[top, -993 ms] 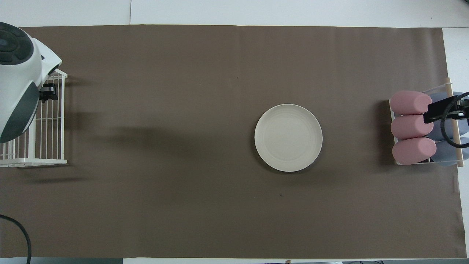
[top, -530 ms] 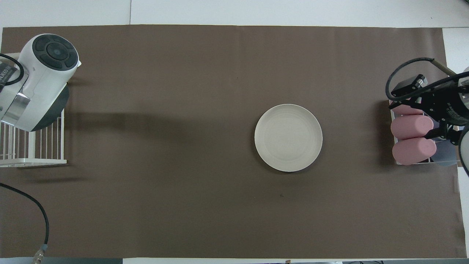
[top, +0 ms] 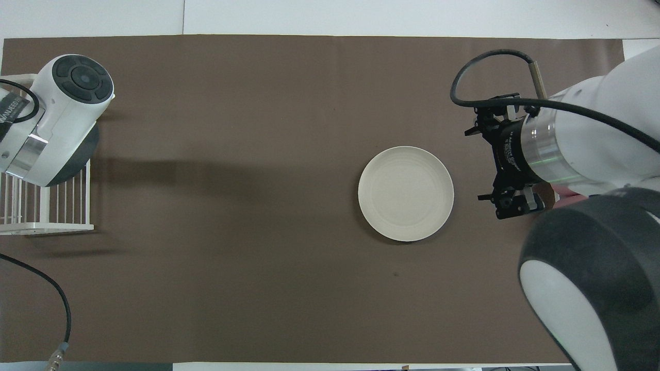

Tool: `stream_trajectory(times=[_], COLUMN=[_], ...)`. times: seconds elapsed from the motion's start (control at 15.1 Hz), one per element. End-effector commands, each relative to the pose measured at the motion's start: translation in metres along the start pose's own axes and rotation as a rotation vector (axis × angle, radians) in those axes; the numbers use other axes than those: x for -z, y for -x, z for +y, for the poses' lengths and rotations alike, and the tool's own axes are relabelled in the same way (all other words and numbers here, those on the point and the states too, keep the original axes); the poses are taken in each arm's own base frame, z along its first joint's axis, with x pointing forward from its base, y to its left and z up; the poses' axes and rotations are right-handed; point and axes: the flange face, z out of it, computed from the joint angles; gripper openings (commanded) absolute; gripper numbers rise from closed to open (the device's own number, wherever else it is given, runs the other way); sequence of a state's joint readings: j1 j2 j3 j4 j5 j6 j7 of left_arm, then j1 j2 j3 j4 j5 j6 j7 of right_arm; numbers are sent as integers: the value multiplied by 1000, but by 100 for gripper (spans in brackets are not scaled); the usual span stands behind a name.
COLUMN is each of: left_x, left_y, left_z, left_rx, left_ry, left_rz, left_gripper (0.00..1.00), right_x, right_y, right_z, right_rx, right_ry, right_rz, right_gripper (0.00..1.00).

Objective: Wipe plate with sponge

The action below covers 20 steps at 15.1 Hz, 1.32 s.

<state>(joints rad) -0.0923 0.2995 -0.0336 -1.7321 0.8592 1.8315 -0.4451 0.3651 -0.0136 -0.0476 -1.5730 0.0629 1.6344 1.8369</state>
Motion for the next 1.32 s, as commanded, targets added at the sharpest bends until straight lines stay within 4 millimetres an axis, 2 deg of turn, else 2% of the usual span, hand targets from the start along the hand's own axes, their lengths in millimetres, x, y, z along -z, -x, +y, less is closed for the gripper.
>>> stream_trajectory(times=[0.0, 0.13, 0.2, 0.26, 0.46, 0.6, 0.66, 0.86, 0.99, 1.06, 1.13, 1.26], left_x=[-7, -7, -7, -7, -7, -6, -5, -4, -3, -2, -3, 4], left_y=[8, 8, 8, 8, 7, 6, 6, 5, 4, 4, 3, -2], left_z=[0, -1, -1, -1, -3, -3, -4, -4, -5, -6, -6, -15], left_rx=[-5, -3, -4, -4, -1, 2, 2, 4, 4, 5, 4, 7], left_ry=[-12, -13, -13, -13, -14, -14, -14, -14, -15, -14, -18, -34], left_rz=[6, 6, 5, 5, 6, 7, 8, 11, 14, 15, 16, 33], left_gripper=[87, 65, 46, 35, 18, 6, 0, 0, 0, 0, 0, 0], right_x=[1, -3, -8, -15, -34, -37, -42, -67, -97, -110, -115, -112], right_y=[-1, -7, -7, -9, -19, -35, -35, -31, -16, -11, -6, 8], right_z=[5, 12, 13, 14, 19, 10, 10, 25, 22, 16, 5, -19], right_rx=[-308, -248, -179, -149, -167, -186, -146, 124, 178, 180, 181, 149], right_ry=[-2, 33, 28, 3, -49, -62, -55, 78, 166, 184, 181, 155], right_rz=[-19, -5, -8, -19, -37, -37, -33, -3, 13, 19, 20, -3], right_gripper=[100, 100, 100, 100, 100, 100, 100, 100, 100, 100, 100, 100])
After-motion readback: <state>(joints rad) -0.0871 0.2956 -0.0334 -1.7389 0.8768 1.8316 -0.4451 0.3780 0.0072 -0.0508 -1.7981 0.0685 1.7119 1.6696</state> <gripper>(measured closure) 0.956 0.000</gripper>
